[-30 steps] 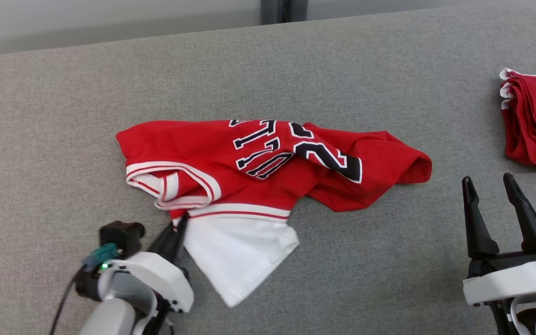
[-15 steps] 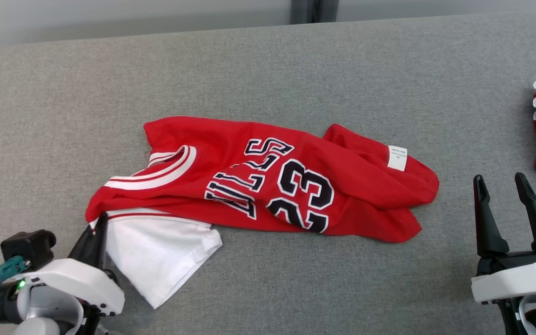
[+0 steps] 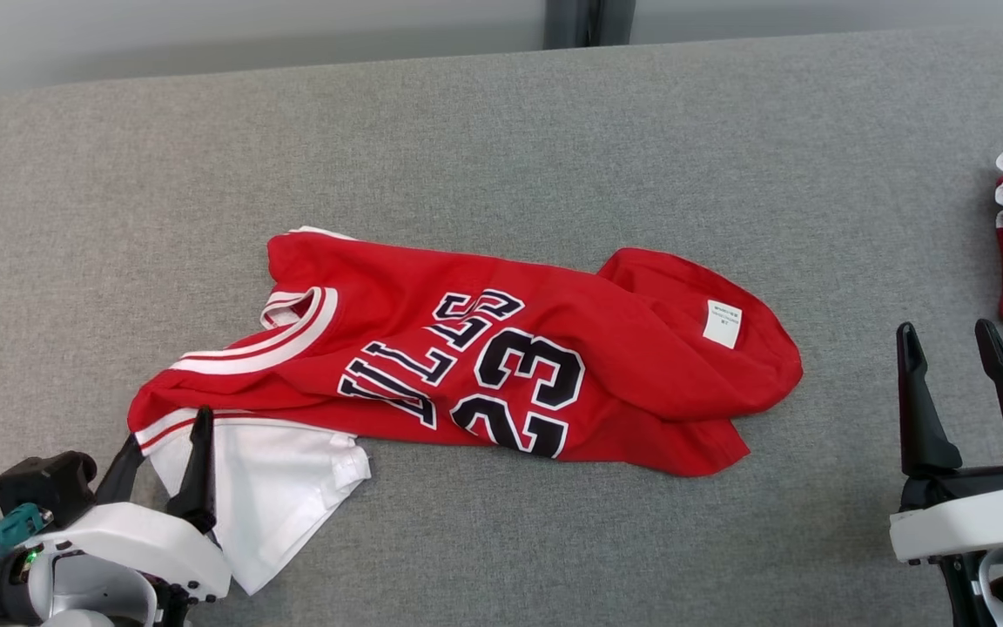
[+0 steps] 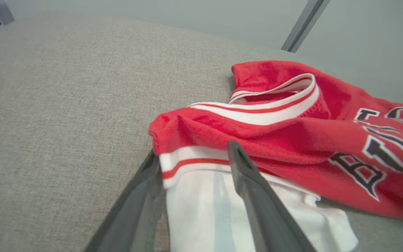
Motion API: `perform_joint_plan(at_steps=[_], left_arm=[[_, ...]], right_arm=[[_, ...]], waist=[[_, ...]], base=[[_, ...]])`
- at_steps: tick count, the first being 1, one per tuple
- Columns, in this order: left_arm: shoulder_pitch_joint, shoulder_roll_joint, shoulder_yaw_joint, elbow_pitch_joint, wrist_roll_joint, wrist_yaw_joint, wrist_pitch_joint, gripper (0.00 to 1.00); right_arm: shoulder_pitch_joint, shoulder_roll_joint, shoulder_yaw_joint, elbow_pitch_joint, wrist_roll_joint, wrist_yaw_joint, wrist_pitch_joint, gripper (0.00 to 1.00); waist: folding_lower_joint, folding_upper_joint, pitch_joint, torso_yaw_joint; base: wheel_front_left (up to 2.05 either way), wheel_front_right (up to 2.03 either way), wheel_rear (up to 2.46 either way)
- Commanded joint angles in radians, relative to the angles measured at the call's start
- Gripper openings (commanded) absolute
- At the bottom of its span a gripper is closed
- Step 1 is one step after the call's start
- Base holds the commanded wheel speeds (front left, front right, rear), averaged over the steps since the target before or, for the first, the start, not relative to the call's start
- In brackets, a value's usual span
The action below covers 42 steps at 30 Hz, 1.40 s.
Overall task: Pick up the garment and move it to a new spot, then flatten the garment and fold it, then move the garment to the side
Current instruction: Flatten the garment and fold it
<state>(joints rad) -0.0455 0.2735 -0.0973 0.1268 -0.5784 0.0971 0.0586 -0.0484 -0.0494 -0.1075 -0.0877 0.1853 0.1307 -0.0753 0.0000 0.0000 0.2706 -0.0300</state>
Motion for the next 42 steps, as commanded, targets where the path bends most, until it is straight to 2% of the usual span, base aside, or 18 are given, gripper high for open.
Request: perform_joint_plan(at_steps=[1,8,14,19,31,37,42], left_arm=[[-0.02,-0.004,-0.007,-0.004,0.029,0.009,-0.042,1.0],[-0.049,-0.027,-0.021,-0.023,0.134,0.054,-0.228,1.0],[-0.065,-0.021,-0.034,-0.061,0.182,0.063,-0.281,1.0],[-0.029,-0.016,-0.052,-0.097,0.198,0.08,-0.259,1.0],[-0.009,-0.018,-0.071,-0.117,0.182,0.082,-0.229,1.0],[-0.028,-0.022,-0.08,-0.12,0.182,0.076,-0.235,1.0],[-0.047,-0.027,-0.089,-0.123,0.182,0.073,-0.241,1.0]], right_arm=[[-0.005,-0.003,0.001,0.001,-0.001,0.0,0.001,1.0],[0.01,-0.004,0.009,-0.003,-0.007,0.0,0.006,1.0],[0.026,-0.004,0.012,-0.012,-0.02,0.0,0.024,1.0],[0.046,-0.004,0.02,-0.024,-0.024,0.0,0.039,1.0],[0.066,-0.004,0.009,-0.015,-0.016,0.0,0.058,1.0],[0.061,-0.008,-0.025,0.075,-0.011,0.0,0.07,1.0],[0.009,-0.034,-0.014,0.178,0.012,0.0,0.07,1.0]], waist=[[0.0,0.0,-0.008,0.0],[0.0,0.0,-0.05,0.012],[0.0,0.0,-0.09,0.023],[0.0,0.0,-0.118,0.027],[0.0,0.0,-0.111,0.043],[0.0,0.0,-0.095,0.059],[0.0,0.0,-0.064,0.078]], base=[[0.0,0.0,0.0],[0.0,0.0,0.0],[0.0,0.0,0.0],[0.0,0.0,0.0],[0.0,0.0,0.0],[0.0,0.0,0.0],[0.0,0.0,0.0]])
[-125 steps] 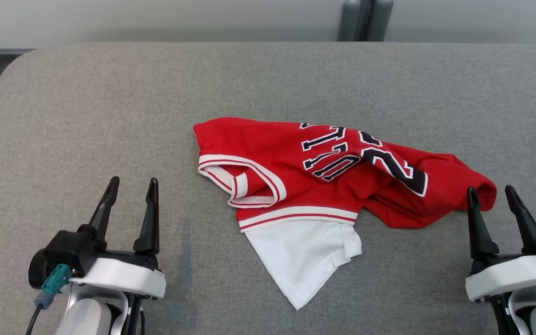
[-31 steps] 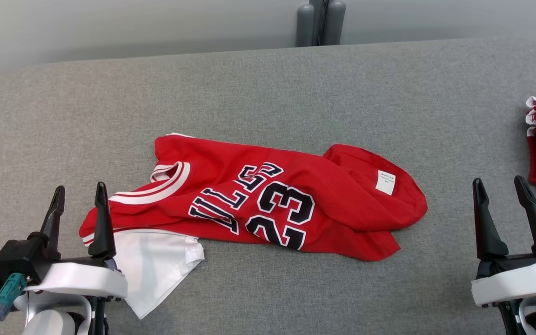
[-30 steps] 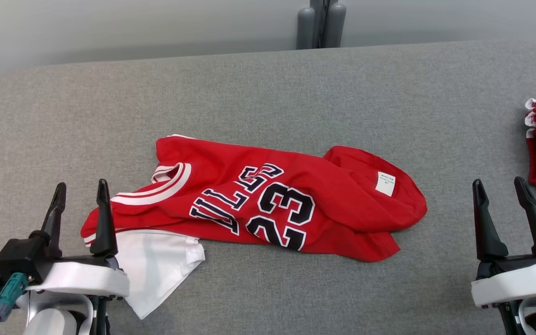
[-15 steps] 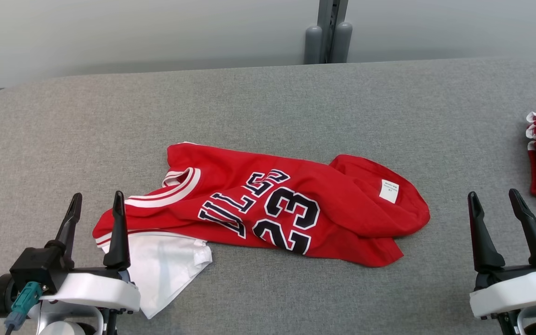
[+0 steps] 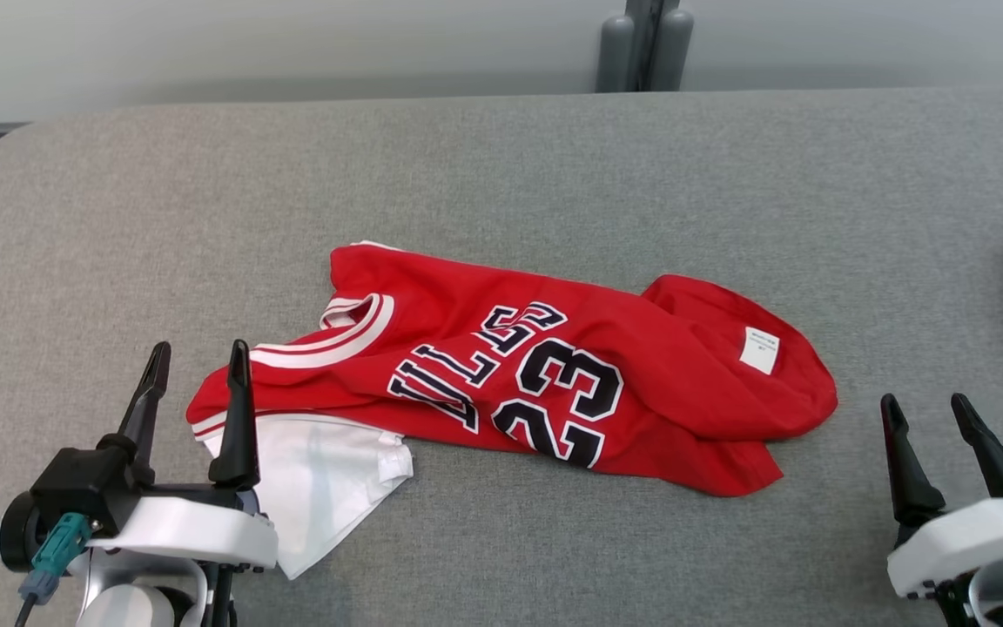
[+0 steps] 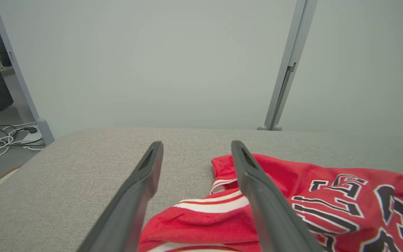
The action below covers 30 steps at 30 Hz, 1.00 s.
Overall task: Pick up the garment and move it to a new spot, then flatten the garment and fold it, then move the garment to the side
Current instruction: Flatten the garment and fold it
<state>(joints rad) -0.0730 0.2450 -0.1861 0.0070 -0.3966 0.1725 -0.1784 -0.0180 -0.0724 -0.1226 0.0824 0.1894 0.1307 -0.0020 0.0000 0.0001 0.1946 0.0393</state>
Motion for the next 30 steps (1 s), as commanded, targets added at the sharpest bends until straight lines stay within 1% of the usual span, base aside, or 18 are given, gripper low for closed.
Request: perform_joint_plan(at_steps=[1,4,5,7,10,11,14,15,16,18,23,28,30], left_arm=[[-0.026,0.001,-0.003,-0.004,0.001,-0.004,-0.005,1.0],[-0.042,-0.003,-0.01,-0.001,0.001,-0.009,-0.009,1.0],[-0.057,-0.007,-0.016,0.003,0.001,-0.014,-0.014,1.0],[-0.072,-0.012,-0.022,0.009,0.001,-0.017,-0.019,1.0],[-0.088,-0.019,-0.027,0.02,-0.001,-0.023,-0.027,1.0],[-0.088,-0.019,-0.027,0.02,-0.001,-0.023,-0.027,1.0],[-0.101,-0.025,-0.031,0.034,-0.004,-0.026,-0.036,1.0],[-0.105,-0.027,-0.032,0.039,-0.006,-0.027,-0.039,1.0],[-0.108,-0.029,-0.032,0.042,-0.007,-0.029,-0.042,1.0],[-0.108,-0.03,-0.028,0.049,-0.009,-0.028,-0.048,1.0],[-0.103,-0.027,-0.014,0.06,-0.013,-0.022,-0.06,1.0],[-0.111,-0.021,-0.012,0.064,-0.013,-0.027,-0.065,1.0],[-0.115,-0.018,-0.013,0.064,-0.012,-0.028,-0.065,1.0]], right_arm=[[-0.036,-0.025,0.01,0.034,0.01,0.0,0.001,1.0],[-0.098,-0.058,0.048,0.105,0.026,0.0,0.0,1.0],[-0.146,-0.085,0.081,0.153,0.04,0.0,0.002,1.0],[-0.192,-0.115,0.117,0.199,0.05,0.0,0.005,1.0],[-0.261,-0.152,0.17,0.275,0.075,0.0,0.022,1.0],[-0.261,-0.152,0.17,0.275,0.075,0.0,0.022,1.0],[-0.309,-0.185,0.222,0.349,0.105,0.0,0.061,1.0],[-0.322,-0.192,0.237,0.365,0.124,0.0,0.071,0.47],[-0.334,-0.198,0.248,0.376,0.145,0.0,0.079,0.0],[-0.345,-0.213,0.259,0.383,0.173,0.0,0.07,0.0],[-0.353,-0.238,0.244,0.337,0.237,0.0,0.014,0.0],[-0.335,-0.249,0.196,0.254,0.268,0.0,-0.022,0.0],[-0.329,-0.255,0.176,0.215,0.275,0.0,-0.02,0.0]], waist=[[0.0,-0.0001,0.021,0.013],[0.0,-0.0001,0.049,0.028],[0.0,-0.0001,0.067,0.039],[0.0,-0.0001,0.083,0.051],[0.0,-0.0001,0.104,0.064],[0.0,-0.0001,0.104,0.064],[0.0,-0.0001,0.114,0.076],[0.0,-0.0001,0.117,0.079],[0.0,-0.0001,0.119,0.081],[0.0,-0.0001,0.122,0.082],[0.0,-0.0001,0.122,0.059],[0.0,-0.0001,0.116,0.027],[0.0,-0.0001,0.115,0.015]], base=[[0.0,0.0,0.0],[0.0,0.0,0.0],[0.0,0.0,0.0],[0.0,0.0,0.0],[0.0,0.0,0.0],[0.0,0.0,0.0],[0.0,0.0,0.0],[0.0,0.0,0.0],[0.0,0.0,0.0],[0.0,0.0,0.0],[0.0,0.0,0.0],[0.0,0.0,0.0],[0.0,0.0,0.0]])
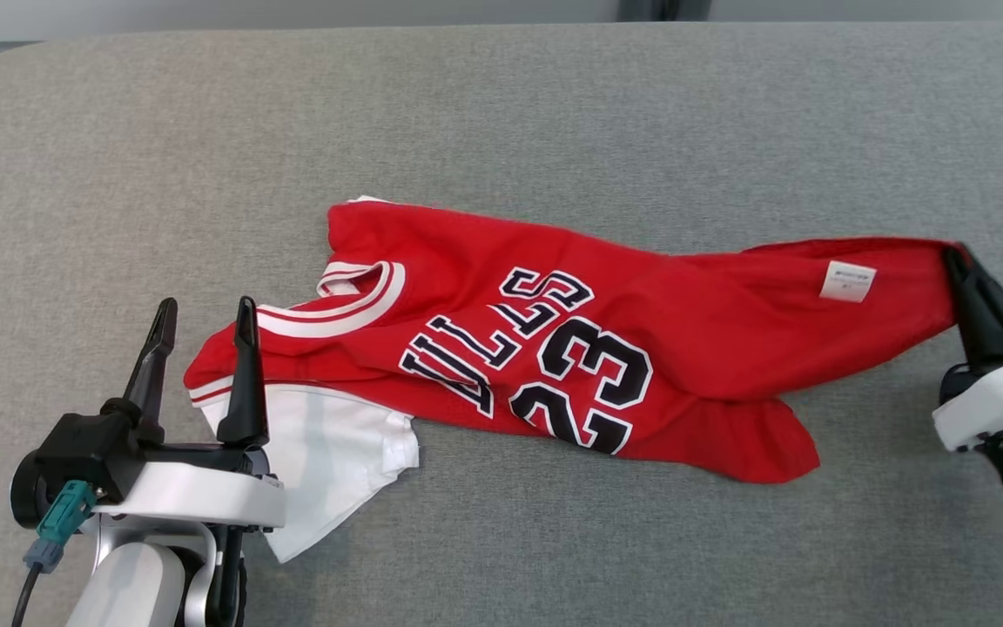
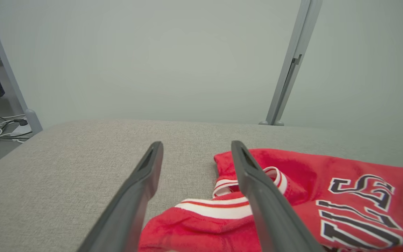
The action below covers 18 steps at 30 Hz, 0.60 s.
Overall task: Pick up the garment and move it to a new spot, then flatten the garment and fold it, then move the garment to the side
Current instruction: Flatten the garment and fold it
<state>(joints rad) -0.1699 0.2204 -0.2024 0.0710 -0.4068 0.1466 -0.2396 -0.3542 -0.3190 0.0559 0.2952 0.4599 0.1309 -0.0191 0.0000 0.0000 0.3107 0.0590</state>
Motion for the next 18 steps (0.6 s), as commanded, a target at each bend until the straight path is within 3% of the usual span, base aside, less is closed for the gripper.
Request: perform_joint_plan(at_steps=[1,10,18], left_arm=[[-0.019,0.008,0.001,0.0,-0.001,-0.003,-0.004,1.0],[-0.033,0.007,-0.01,0.004,0.0,-0.005,-0.005,1.0],[-0.062,-0.004,-0.02,0.009,-0.004,-0.019,-0.013,1.0]], right_arm=[[0.009,-0.008,-0.013,-0.018,0.011,0.0,-0.004,0.0],[-0.047,-0.041,-0.131,-0.134,0.024,0.0,0.028,0.0],[-0.209,-0.083,-0.127,-0.068,0.017,0.0,0.055,0.0]], waist=[[0.0,0.0,-0.002,-0.009],[0.0,0.0,0.011,-0.017],[0.0,0.0,0.061,0.019]], base=[[0.0,0.0,0.0],[0.0,0.0,0.0],[0.0,0.0,0.0]])
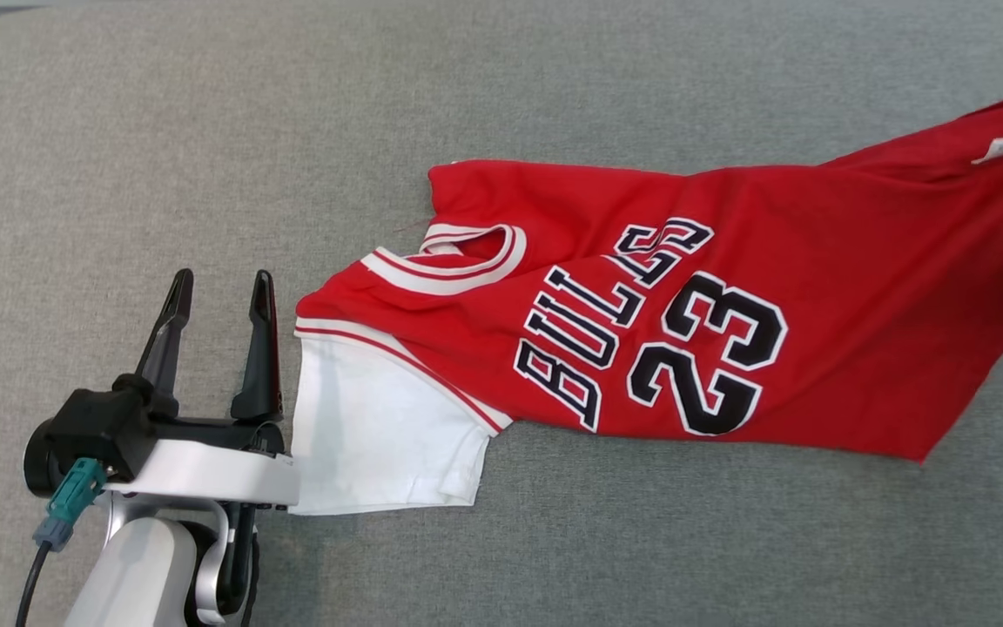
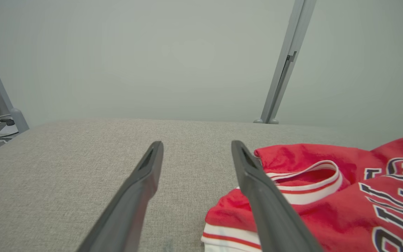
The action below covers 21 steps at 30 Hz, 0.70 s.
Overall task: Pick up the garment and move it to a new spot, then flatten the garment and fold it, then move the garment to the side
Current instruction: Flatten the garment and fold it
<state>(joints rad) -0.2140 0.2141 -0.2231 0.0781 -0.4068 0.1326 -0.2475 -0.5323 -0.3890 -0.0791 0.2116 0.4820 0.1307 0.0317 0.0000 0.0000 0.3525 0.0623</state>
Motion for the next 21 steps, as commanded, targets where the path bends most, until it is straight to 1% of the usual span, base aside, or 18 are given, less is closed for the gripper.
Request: perform_joint_plan(at_steps=[1,6,7,10,13,18,19,20,21], left_arm=[[-0.024,0.0,0.0,0.001,-0.003,-0.007,-0.006,1.0],[-0.057,-0.017,-0.01,0.003,0.003,-0.02,-0.012,1.0],[-0.057,-0.017,-0.01,0.003,0.003,-0.02,-0.012,1.0],[-0.077,-0.027,-0.015,0.007,0.008,-0.03,-0.014,1.0],[-0.095,-0.039,-0.016,0.014,0.013,-0.041,-0.016,1.0],[-0.118,-0.058,-0.023,0.034,0.026,-0.059,-0.018,1.0],[-0.122,-0.061,-0.024,0.038,0.026,-0.061,-0.018,1.0],[-0.126,-0.064,-0.024,0.039,0.03,-0.065,-0.018,1.0],[-0.128,-0.066,-0.022,0.041,0.032,-0.068,-0.019,1.0]], right_arm=[[-0.058,-0.015,0.017,0.033,0.003,0.0,0.006,0.0],[-0.189,-0.057,0.068,0.134,-0.01,0.0,-0.011,0.0],[-0.189,-0.057,0.068,0.134,-0.01,0.0,-0.011,0.0],[-0.261,-0.077,0.102,0.214,-0.02,0.0,-0.022,0.0],[-0.324,-0.083,0.142,0.301,-0.032,0.0,-0.044,0.0],[-0.388,-0.064,0.207,0.445,-0.03,0.0,-0.083,0.0],[-0.398,-0.059,0.214,0.467,-0.023,0.0,-0.094,0.27],[-0.403,-0.054,0.224,0.485,-0.018,0.0,-0.107,0.85],[-0.402,-0.047,0.237,0.499,-0.014,0.0,-0.123,1.0]], waist=[[0.0,0.0,0.029,0.023],[0.0,0.0,0.089,0.068],[0.0,0.0,0.089,0.068],[0.0,0.0,0.125,0.092],[0.0,0.0,0.149,0.107],[0.0,0.0,0.166,0.113],[0.0,0.0,0.166,0.112],[0.0,0.0,0.166,0.111],[0.0,0.0,0.163,0.108]], base=[[0.0,0.0,0.0],[0.0,0.0,0.0],[0.0,0.0,0.0],[0.0,0.0,0.0],[0.0,0.0,0.0],[0.0,0.0,0.0],[0.0,0.0,0.0],[0.0,0.0,0.0],[0.0,0.0,0.0]])
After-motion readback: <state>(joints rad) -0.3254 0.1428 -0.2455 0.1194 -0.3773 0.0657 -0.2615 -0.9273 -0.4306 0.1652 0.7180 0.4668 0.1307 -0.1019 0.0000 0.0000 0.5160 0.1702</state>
